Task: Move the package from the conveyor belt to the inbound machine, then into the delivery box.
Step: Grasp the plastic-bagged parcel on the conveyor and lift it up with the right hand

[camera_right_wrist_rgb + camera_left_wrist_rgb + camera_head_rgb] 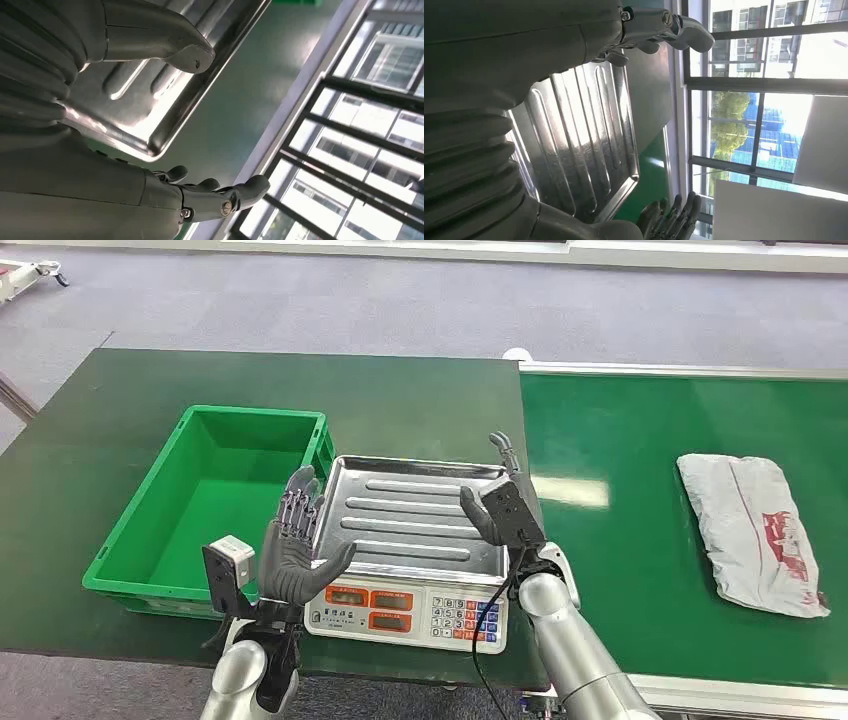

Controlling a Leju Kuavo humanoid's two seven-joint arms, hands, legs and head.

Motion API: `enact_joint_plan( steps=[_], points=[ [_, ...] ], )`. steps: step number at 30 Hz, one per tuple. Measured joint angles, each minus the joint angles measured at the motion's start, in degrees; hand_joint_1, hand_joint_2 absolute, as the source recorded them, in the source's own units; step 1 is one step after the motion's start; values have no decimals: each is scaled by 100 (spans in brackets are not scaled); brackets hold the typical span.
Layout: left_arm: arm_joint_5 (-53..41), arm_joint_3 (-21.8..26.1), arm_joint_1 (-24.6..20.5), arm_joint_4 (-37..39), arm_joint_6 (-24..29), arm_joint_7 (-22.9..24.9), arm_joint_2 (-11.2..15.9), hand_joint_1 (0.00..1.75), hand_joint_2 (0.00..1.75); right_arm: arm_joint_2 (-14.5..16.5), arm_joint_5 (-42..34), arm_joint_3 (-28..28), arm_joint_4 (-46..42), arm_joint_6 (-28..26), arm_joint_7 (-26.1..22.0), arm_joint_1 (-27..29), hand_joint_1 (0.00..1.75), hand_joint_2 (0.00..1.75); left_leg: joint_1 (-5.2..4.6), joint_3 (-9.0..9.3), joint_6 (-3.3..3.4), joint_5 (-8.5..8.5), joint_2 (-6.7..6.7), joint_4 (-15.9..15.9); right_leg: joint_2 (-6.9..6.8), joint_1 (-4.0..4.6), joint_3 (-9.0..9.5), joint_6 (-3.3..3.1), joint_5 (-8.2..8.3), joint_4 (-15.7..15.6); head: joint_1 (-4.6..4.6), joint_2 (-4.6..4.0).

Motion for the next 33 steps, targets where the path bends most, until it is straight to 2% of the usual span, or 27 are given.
enact_joint_plan(
  steps=[4,10,16,24,33],
  points=[
    [4,61,67,-5,1,-7,2,0,175,-102,401,-179,203,-381,205,-97,0,175,0,0,0,0,-1,0,0,0,0,0,0,0,1,0],
    [-2,143,146,-19,1,-33,4,0,175,-458,1149,-586,317,-1049,507,-90,0,175,-1,-1,3,-3,-3,1,-4,-2,0,1,-1,0,1,0],
    [-3,176,152,-16,1,-42,10,0,175,-722,1377,-801,350,-1212,591,-36,0,175,-1,2,3,-3,2,1,-2,-1,-1,0,0,0,1,0],
    [5,178,151,-10,1,-95,13,0,175,-994,2225,-1157,433,-1771,895,131,0,175,-1,1,2,-2,-2,1,-8,-1,1,0,0,0,2,0],
    [75,178,109,19,1,-118,20,0,175,-1138,2763,-1567,641,-1944,1167,235,0,175,-1,2,4,-3,-2,1,-7,-2,1,0,0,-1,2,0]
  ],
)
